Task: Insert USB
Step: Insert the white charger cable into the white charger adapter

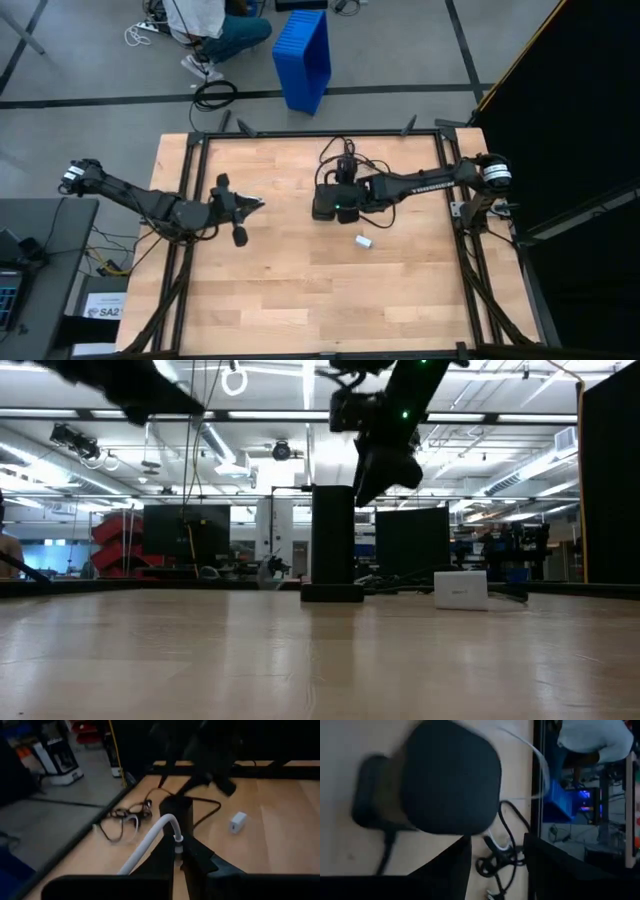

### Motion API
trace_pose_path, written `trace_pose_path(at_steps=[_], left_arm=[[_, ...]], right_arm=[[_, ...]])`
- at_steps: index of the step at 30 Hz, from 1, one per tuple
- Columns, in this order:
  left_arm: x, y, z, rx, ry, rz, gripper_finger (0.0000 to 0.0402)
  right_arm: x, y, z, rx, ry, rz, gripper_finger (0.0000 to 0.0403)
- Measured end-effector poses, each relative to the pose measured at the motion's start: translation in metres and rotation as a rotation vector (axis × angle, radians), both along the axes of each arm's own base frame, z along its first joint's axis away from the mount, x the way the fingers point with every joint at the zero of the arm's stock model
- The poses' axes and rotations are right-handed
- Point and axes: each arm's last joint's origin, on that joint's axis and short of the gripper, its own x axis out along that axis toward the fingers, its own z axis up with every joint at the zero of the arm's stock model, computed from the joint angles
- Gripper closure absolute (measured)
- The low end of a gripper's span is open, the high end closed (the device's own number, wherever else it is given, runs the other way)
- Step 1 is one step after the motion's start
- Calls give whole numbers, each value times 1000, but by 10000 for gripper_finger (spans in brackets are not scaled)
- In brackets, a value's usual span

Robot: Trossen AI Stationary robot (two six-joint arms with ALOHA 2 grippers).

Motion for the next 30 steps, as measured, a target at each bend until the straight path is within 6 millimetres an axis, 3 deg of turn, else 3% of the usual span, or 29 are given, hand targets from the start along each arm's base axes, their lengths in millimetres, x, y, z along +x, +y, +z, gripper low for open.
trace_pose_path(at_steps=[4, 8, 11, 19, 25, 30], left_arm=[[-2, -2, -35, -73, -14, 8, 401], [-3, -1, -55, -123, -95, 14, 401], [-2, -2, -58, -156, -178, 8, 401], [5, -5, -68, -139, -178, -7, 401], [14, -9, -72, -116, -177, -33, 401], [20, -13, -74, -123, -192, -94, 401]], right_arm=[[-4, 26, 5, 149, -81, 11, 255], [-9, 44, 1, 282, -93, -7, 252], [-17, 55, -12, 327, -87, -72, 249], [-42, 77, -44, 406, -43, -213, 247], [-53, 79, -63, 478, -24, -305, 234], [-54, 81, -66, 526, 0, -310, 215]])
